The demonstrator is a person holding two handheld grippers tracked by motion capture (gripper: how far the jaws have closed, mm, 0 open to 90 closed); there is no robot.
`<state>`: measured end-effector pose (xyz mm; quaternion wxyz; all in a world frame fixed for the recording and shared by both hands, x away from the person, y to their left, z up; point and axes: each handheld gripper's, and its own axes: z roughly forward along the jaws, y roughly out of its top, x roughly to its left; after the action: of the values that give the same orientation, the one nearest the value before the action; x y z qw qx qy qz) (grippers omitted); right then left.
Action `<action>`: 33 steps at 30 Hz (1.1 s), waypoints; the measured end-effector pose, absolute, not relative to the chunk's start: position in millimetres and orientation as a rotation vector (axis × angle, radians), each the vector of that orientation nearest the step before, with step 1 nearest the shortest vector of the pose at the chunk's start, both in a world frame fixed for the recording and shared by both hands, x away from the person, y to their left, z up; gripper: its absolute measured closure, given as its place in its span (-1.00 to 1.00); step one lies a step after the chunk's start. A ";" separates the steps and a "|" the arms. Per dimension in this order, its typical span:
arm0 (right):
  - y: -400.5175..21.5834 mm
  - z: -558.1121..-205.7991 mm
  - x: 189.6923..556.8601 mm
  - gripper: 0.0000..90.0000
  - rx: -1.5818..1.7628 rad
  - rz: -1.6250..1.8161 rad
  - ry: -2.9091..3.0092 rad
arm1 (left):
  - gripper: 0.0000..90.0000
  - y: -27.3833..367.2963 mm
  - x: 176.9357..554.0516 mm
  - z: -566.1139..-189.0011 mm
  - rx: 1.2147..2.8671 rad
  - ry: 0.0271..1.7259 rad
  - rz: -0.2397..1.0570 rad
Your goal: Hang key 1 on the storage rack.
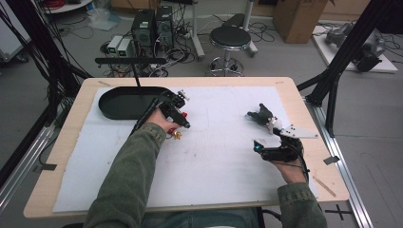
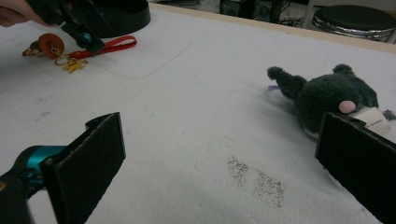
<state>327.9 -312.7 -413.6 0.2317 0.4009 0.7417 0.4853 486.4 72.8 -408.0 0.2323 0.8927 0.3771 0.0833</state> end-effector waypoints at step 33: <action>-315.3 -414.0 324.2 -0.99 1.105 1.320 2.041 | 0.66 88.8 487.8 -389.5 2.395 1.032 0.337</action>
<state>324.2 -315.3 -414.0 0.2335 0.4025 0.7433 0.4806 487.8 88.8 -389.5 0.2532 0.8811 0.3798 0.1241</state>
